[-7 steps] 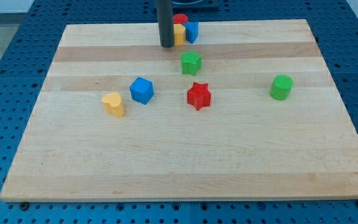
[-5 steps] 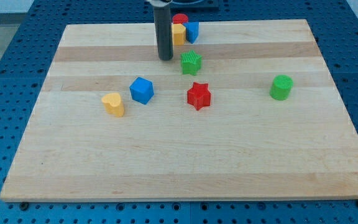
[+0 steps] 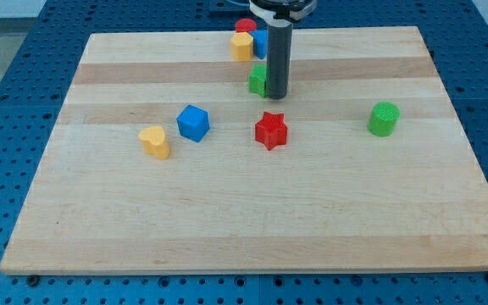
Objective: Push green star slightly up
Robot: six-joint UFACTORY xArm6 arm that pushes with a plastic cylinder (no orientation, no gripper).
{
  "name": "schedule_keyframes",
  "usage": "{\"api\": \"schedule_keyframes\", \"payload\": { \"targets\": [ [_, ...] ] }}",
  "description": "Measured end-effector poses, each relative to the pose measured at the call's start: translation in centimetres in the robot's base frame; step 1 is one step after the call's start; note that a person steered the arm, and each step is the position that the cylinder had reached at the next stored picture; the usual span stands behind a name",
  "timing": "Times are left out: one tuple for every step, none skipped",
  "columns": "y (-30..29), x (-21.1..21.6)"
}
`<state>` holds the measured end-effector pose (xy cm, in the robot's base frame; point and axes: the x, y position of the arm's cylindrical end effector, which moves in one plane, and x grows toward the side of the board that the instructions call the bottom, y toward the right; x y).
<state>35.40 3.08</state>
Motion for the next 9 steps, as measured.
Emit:
{"api": "schedule_keyframes", "payload": {
  "targets": [
    [-2.7, 1.4],
    [-5.0, 1.2],
    [-3.0, 1.1],
    [-1.7, -0.1],
    [-1.5, -1.3],
    [-1.3, -2.5],
    [-0.4, -3.8],
    [-1.7, -3.8],
    [-4.9, -3.8]
  ]
}}
